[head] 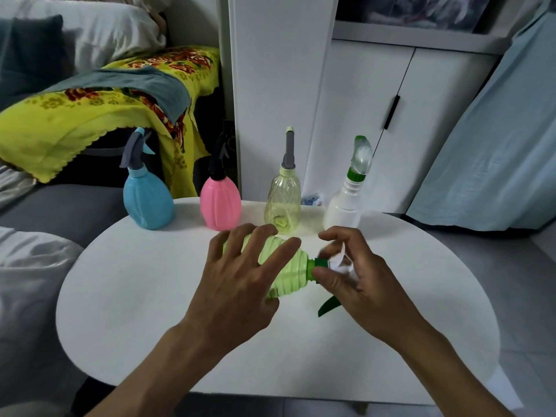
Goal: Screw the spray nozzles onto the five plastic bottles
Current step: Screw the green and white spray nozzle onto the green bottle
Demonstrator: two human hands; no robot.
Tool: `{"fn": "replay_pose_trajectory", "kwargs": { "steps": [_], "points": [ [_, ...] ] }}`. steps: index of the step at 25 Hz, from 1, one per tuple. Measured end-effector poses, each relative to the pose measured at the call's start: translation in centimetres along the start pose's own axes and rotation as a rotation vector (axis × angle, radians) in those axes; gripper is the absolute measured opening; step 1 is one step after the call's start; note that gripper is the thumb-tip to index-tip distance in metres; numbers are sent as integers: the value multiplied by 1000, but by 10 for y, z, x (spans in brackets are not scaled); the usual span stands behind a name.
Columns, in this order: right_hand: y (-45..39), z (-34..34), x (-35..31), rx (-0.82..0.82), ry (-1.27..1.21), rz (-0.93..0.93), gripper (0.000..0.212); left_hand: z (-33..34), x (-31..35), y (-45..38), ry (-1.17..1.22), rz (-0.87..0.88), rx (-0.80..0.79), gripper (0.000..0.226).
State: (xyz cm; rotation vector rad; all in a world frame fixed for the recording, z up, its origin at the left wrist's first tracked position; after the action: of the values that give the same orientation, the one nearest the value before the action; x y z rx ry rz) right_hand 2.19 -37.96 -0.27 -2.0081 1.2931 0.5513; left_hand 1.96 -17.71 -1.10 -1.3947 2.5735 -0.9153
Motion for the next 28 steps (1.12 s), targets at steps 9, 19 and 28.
{"fn": "replay_pose_trajectory", "kwargs": {
  "steps": [9, 19, 28],
  "points": [
    [-1, 1, -2, -1, -3, 20, 48, -1, 0, -1, -7, 13, 12, 84],
    [-1, 0, 0, -45, -19, 54, 44, 1, -2, -1, -18, 6, -2, 84],
    [0, -1, 2, -51, -35, 81, 45, -2, 2, -4, -7, 10, 13, 83]
  ]
}}
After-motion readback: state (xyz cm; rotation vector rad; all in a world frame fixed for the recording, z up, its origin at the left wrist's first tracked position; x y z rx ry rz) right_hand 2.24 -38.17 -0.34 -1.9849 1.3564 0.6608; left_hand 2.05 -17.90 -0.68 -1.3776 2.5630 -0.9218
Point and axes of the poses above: each hand's wrist, its own y-axis away from the middle knuckle, its own z-axis out of the palm, x = y × z, the point moved 1 cm from there along -y, towards the middle knuckle, and after that the axes turned 14 degrees about y, right-handed, at the moved point
